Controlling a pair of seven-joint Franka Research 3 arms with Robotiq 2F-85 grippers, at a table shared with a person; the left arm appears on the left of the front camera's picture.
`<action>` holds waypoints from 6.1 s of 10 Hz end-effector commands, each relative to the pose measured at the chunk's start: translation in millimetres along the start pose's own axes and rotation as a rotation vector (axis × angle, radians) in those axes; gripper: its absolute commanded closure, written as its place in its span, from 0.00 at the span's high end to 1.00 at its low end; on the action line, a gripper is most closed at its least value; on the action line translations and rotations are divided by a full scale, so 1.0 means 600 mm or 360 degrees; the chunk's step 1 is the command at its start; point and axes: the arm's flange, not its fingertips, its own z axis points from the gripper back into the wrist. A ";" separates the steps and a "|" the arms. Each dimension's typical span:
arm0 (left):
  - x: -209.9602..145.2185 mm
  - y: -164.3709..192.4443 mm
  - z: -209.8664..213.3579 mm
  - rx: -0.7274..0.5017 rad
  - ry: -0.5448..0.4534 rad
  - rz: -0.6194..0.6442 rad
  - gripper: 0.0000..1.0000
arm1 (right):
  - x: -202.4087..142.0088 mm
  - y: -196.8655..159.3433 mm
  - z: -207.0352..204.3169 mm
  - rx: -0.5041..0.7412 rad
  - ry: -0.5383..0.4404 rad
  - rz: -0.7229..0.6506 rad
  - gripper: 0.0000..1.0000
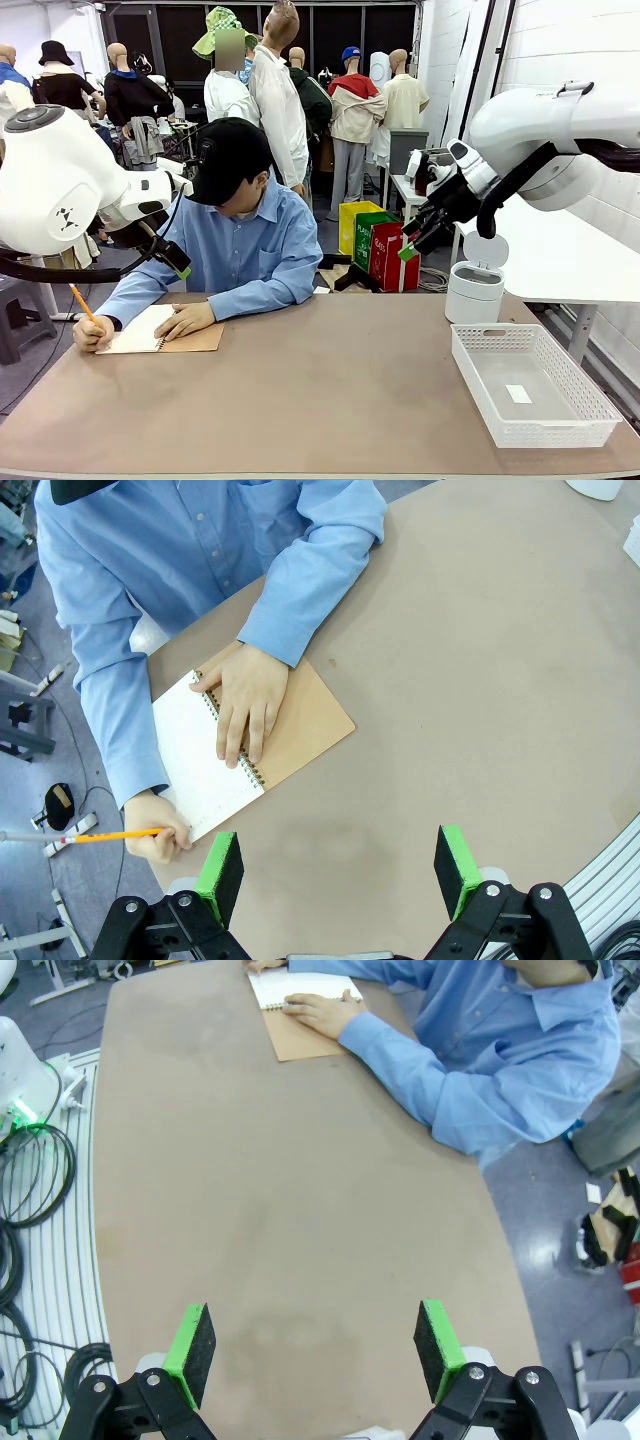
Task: Sort the paper based on its condition.
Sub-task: If a person hands you a paper, place it in the Organizing basket , and if it's crumpled, put it in the Trash can.
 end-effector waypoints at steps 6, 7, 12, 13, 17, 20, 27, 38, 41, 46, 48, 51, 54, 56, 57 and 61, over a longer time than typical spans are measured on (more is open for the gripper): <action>0.000 0.001 0.000 -0.0004 -0.0002 0.0003 1.00 | 0.000 0.000 0.000 0.0016 -0.0023 -0.0012 1.00; 0.000 0.001 0.000 -0.0004 -0.0002 0.0003 1.00 | 0.000 0.000 0.000 0.0016 -0.0023 -0.0012 1.00; 0.000 0.001 0.000 -0.0004 -0.0002 0.0003 1.00 | 0.000 0.000 0.000 0.0016 -0.0023 -0.0012 1.00; 0.000 0.001 0.000 -0.0004 -0.0002 0.0003 1.00 | 0.000 0.000 0.000 0.0016 -0.0023 -0.0012 1.00; 0.000 0.001 0.000 -0.0004 -0.0002 0.0003 1.00 | 0.000 0.000 0.000 0.0016 -0.0023 -0.0012 1.00; 0.000 0.001 0.000 -0.0004 -0.0002 0.0003 1.00 | 0.000 0.000 0.000 0.0016 -0.0023 -0.0012 1.00; 0.000 0.001 0.000 -0.0004 -0.0002 0.0003 1.00 | 0.000 0.000 0.000 0.0016 -0.0023 -0.0012 1.00; 0.000 0.001 0.000 -0.0004 -0.0002 0.0003 1.00 | 0.000 0.000 0.000 0.0016 -0.0023 -0.0012 1.00; 0.000 0.001 0.000 -0.0004 -0.0002 0.0003 1.00 | 0.000 0.000 0.000 0.0016 -0.0023 -0.0012 1.00; 0.000 0.001 0.000 -0.0004 -0.0002 0.0003 1.00 | 0.000 0.000 0.000 0.0016 -0.0023 -0.0012 1.00; 0.000 0.001 0.000 -0.0004 -0.0002 0.0003 1.00 | 0.000 0.000 0.000 0.0016 -0.0023 -0.0012 1.00; 0.000 0.001 0.000 -0.0004 -0.0002 0.0003 1.00 | 0.000 0.000 0.000 0.0016 -0.0023 -0.0012 1.00; 0.000 0.001 0.000 -0.0004 -0.0002 0.0003 1.00 | 0.000 0.000 0.000 0.0016 -0.0023 -0.0012 1.00; 0.000 0.001 0.000 -0.0004 -0.0002 0.0003 1.00 | 0.000 0.000 0.000 0.0016 -0.0023 -0.0012 1.00; 0.000 0.001 0.000 -0.0004 -0.0002 0.0003 1.00 | 0.000 0.000 0.000 0.0016 -0.0023 -0.0012 1.00; 0.000 0.001 0.000 -0.0004 -0.0002 0.0003 1.00 | 0.000 0.000 0.000 0.0016 -0.0023 -0.0012 1.00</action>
